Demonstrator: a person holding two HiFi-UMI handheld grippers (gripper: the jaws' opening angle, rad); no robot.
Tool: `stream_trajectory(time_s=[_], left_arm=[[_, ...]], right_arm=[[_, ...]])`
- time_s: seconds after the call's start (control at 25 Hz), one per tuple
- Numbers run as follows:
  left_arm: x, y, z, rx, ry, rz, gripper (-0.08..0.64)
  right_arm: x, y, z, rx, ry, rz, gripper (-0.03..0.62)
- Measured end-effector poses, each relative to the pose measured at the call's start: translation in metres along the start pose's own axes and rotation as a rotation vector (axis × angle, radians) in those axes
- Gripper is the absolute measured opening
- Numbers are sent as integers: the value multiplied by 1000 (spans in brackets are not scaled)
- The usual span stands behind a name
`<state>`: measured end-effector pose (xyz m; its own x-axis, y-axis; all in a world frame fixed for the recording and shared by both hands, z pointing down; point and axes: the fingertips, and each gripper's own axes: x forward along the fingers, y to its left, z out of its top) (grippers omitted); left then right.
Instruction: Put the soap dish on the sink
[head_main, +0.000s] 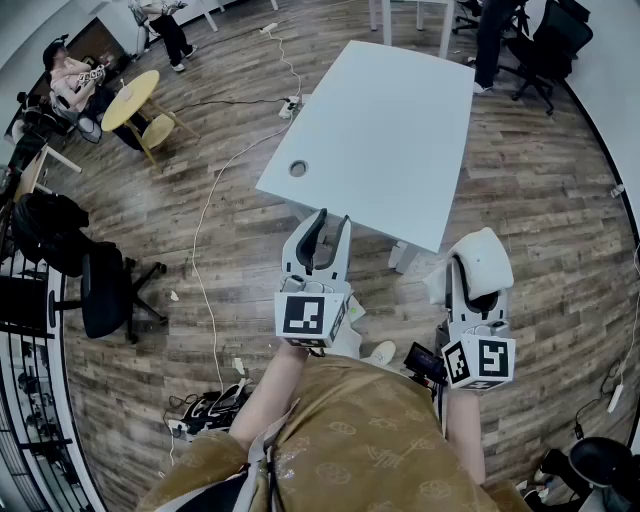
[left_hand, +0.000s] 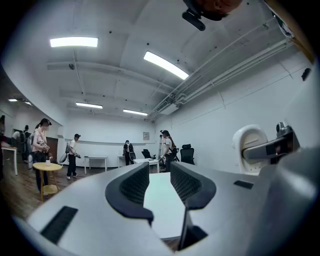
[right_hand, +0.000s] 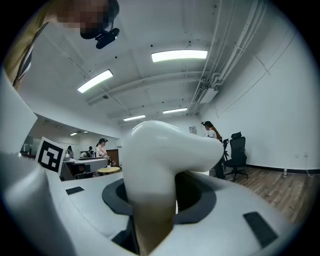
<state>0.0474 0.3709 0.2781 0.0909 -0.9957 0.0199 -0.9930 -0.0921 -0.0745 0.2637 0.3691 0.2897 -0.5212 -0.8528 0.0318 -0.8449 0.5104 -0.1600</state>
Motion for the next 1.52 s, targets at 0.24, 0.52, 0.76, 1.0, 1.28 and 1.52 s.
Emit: stream_trajectory(time_s=[0.24,0.52,0.76,1.0,1.28,1.52], left_arm=[[18,18,-6,-10,10,4,140],[56,56,-13,-11,10,-24,140],[84,104,-17,-27,7,-21,140],[113,139,-18,-43,4,-28,140],[139,156,-22,-40,13,-47,140],[173,166,-31,-26,34,-47,140]], right_arm=[[30,2,-2,3,10,1,163],[78,14,-2,-30,21,-21,163],[124,16,2,-73,35,-63,163],[162,22,7,-109,35,-76,163],[195,28,5,-100,49,-64,163],[227,21,-6,-88,68,-50,163]])
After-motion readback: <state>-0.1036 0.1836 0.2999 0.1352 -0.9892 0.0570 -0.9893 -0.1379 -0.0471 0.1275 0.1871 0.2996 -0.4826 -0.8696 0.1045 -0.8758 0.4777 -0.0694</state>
